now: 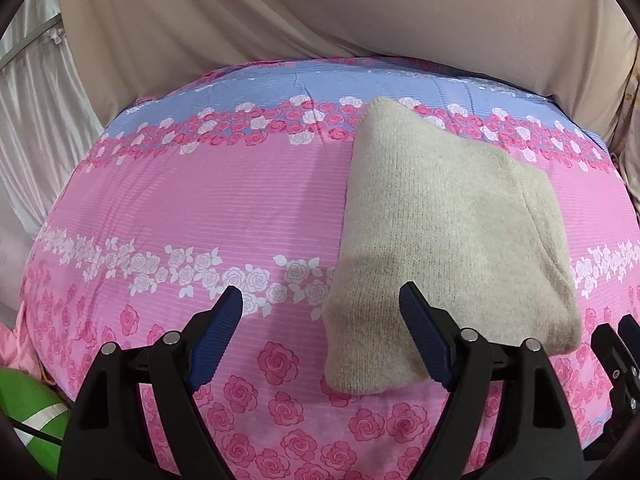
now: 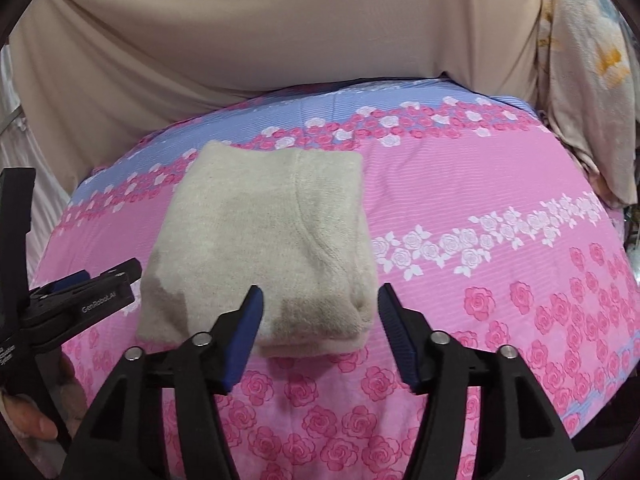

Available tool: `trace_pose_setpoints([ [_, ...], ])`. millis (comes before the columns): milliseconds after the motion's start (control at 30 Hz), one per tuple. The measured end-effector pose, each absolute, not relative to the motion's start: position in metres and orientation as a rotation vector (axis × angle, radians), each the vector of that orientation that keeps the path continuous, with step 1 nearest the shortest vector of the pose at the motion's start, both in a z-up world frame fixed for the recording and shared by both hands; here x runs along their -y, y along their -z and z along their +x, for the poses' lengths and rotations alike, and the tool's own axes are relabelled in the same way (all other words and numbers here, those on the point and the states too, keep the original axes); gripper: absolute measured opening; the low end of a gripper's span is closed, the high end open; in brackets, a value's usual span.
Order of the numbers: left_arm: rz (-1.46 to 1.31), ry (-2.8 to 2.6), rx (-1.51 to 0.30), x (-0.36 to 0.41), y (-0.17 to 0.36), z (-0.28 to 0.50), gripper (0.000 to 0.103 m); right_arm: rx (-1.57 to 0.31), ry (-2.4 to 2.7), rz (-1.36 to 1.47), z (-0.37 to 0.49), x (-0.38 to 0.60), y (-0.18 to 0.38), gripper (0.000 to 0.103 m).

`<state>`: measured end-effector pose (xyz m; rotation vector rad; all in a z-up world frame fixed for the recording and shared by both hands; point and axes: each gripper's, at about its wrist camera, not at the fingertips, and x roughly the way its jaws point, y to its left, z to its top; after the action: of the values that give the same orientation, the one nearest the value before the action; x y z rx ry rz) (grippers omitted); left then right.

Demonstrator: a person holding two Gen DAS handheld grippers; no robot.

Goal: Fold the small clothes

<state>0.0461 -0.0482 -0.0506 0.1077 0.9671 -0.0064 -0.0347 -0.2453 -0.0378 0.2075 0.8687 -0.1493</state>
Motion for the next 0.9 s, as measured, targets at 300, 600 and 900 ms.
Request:
trace_pose_setpoints([
  [300,0.125,0.024,-1.000,0.056,0.060,0.043,0.078,-0.902,0.133,0.228,-0.028,0.256,0.056,0.048],
  [600,0.137,0.006,-1.030,0.054,0.073,0.047,0.078,-1.035,0.091,0.065,0.000,0.238,0.103,0.017],
  [900,0.134,0.011,-1.028,0.055,0.072,0.049,0.078,-0.969,0.106,0.156,-0.011,0.242,0.071,0.021],
])
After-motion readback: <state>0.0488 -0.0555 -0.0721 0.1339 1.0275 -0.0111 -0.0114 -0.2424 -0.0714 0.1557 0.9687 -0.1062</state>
